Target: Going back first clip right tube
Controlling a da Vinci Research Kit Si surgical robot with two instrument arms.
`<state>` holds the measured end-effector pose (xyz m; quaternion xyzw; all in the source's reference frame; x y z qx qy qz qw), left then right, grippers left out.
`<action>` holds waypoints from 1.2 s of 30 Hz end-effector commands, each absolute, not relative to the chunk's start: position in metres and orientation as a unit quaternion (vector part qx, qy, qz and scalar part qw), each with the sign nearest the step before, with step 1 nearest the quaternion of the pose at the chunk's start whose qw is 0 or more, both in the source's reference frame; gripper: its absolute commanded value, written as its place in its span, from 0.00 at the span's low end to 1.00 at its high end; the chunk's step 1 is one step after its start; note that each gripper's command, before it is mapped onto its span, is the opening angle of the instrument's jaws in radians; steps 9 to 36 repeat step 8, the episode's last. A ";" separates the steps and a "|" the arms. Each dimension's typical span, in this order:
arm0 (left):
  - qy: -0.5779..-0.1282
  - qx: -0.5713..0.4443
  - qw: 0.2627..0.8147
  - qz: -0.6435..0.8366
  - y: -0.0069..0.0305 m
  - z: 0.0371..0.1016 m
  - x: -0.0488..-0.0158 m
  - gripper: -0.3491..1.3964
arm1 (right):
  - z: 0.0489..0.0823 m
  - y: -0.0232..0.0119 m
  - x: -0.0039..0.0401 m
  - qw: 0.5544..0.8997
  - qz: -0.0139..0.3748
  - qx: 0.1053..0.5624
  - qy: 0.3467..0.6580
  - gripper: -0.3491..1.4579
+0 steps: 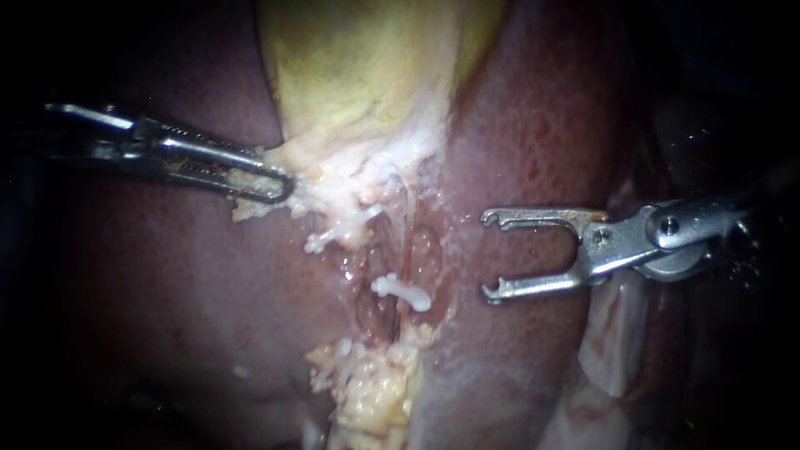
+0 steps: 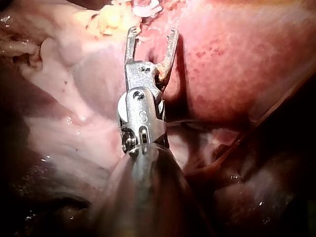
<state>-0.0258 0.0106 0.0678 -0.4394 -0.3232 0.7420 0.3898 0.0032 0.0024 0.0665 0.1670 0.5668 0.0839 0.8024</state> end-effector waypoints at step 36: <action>-0.323 -0.439 0.390 0.742 0.0106 0.0678 -0.0259 0.00 | 0.0664 0.0023 0.0030 0.802 0.083 0.167 0.567 0.47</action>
